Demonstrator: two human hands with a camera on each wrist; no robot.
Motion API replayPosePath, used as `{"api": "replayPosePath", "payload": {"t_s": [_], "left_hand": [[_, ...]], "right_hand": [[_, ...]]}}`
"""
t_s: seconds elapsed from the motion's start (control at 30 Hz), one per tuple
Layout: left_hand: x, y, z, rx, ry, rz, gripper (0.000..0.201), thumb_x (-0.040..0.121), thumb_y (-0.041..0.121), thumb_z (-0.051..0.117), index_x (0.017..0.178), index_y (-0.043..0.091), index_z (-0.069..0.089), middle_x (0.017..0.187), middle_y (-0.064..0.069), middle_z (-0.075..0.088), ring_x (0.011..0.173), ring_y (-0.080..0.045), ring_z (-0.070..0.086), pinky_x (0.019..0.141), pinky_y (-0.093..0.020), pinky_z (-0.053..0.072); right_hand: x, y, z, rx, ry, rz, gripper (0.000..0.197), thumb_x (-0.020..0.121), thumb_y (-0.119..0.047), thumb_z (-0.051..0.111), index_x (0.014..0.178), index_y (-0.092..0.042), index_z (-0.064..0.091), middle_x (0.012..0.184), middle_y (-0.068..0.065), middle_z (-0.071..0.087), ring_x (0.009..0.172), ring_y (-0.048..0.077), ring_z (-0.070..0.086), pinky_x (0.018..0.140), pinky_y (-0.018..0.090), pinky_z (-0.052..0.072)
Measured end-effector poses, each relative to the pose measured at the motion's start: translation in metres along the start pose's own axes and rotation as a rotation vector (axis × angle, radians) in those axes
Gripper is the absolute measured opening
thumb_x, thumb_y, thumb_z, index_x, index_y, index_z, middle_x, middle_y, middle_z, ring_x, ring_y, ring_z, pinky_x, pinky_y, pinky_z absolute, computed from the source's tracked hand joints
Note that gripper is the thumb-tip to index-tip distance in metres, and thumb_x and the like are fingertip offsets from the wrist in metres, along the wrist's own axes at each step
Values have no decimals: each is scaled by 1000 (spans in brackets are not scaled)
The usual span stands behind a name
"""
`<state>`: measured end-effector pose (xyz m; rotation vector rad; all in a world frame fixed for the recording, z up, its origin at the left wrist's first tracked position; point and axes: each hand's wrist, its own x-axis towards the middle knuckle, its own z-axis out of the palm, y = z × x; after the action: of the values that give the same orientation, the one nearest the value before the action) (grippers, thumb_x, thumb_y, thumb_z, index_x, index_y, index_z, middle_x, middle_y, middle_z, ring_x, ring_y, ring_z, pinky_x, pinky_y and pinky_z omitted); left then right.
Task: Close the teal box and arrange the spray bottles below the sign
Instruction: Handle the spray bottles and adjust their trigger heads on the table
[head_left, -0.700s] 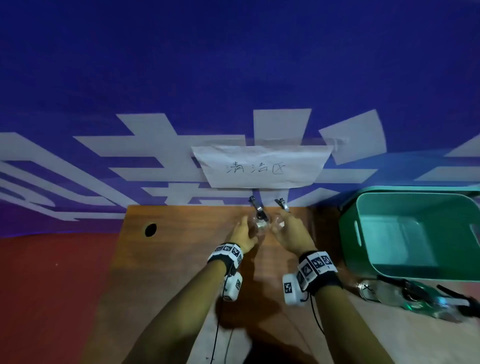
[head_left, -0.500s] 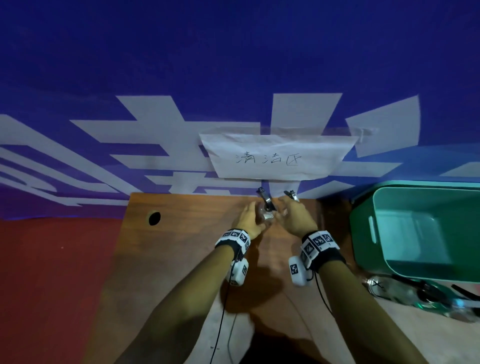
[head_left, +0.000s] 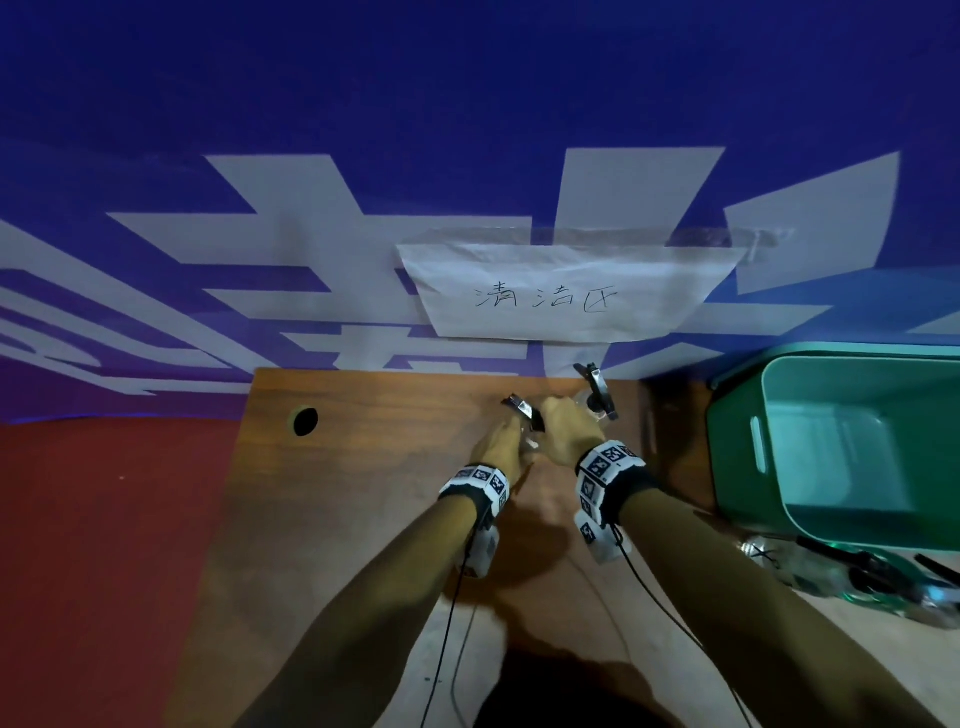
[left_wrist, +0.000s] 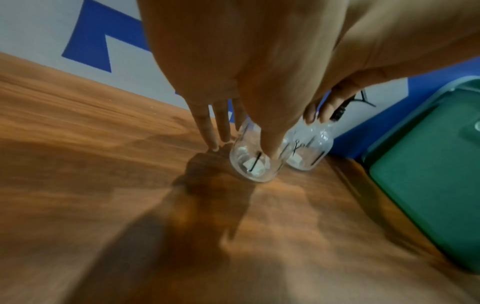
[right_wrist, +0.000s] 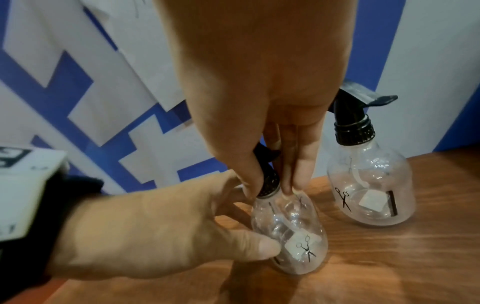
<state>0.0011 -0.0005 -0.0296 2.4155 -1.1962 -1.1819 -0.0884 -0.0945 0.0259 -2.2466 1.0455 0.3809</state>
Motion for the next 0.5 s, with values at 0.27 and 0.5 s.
{"api": "replayPosePath", "payload": {"t_s": [0.27, 0.5], "left_hand": [[-22, -20, 11, -94, -124, -24, 43, 78, 52, 81, 110, 29, 63, 106, 0, 73, 93, -25, 70, 83, -43, 60], [-29, -7, 24, -30, -88, -33, 8, 89, 20, 63, 82, 16, 60, 76, -2, 59, 81, -33, 66, 68, -37, 57]], "right_hand": [[-27, -3, 2, -317, -170, -257, 17, 90, -12, 65, 106, -15, 60, 100, 3, 67, 79, 21, 61, 66, 28, 42], [-41, -4, 8, -277, -205, -234, 2, 95, -16, 59, 95, -14, 60, 89, 6, 68, 72, 21, 61, 66, 31, 50]]}}
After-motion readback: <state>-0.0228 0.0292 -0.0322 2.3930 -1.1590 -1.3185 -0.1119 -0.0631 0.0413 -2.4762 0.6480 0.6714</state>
